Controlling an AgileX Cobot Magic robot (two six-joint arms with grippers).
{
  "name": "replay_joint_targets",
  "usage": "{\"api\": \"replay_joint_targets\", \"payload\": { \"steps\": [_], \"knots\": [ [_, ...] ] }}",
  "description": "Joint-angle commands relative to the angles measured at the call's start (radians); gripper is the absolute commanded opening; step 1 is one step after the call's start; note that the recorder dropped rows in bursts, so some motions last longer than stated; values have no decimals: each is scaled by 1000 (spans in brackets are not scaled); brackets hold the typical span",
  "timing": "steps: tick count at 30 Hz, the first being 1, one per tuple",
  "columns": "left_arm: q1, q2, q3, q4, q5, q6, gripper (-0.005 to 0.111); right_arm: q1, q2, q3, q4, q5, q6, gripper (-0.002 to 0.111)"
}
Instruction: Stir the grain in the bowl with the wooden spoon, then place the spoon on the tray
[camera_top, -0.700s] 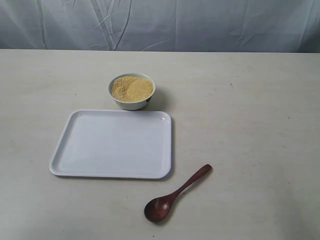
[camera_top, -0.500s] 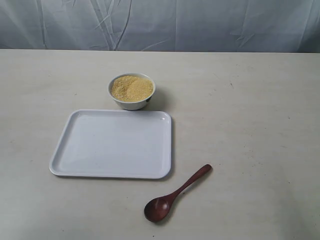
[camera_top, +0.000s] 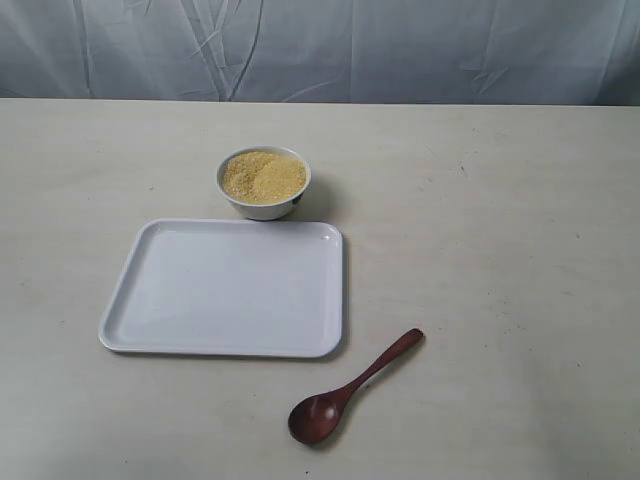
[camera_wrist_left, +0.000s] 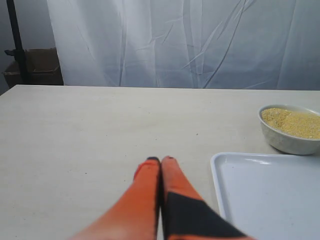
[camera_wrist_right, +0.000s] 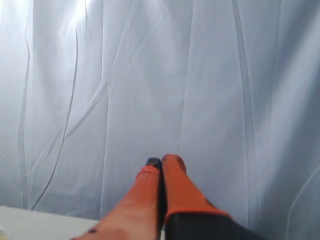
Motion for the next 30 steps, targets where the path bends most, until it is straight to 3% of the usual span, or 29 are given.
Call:
{"api": "replay_joint_targets", "payload": {
  "steps": [1,8,11,15,24,30],
  "knots": [
    [2,-4,5,-2,-9,1,0,-4,-5,2,-3,-108,0,0],
    [2,-4,5,-2,-11,1,0,-4,-5,2,-9,-78,0,0],
    [2,-4,5,-2,-11,1,0,-4,-5,0,8,62,2,0],
    [2,-4,5,-2,-11,1,0,-4,44,-122,67,380,2,-1],
    [2,-4,5,-2,-13,1,0,-4,502,-418,85,901,-1,-1],
    [2,-4,5,-2,-13,1,0,-4,903,-472,304,941,-147,-1]
  ]
}}
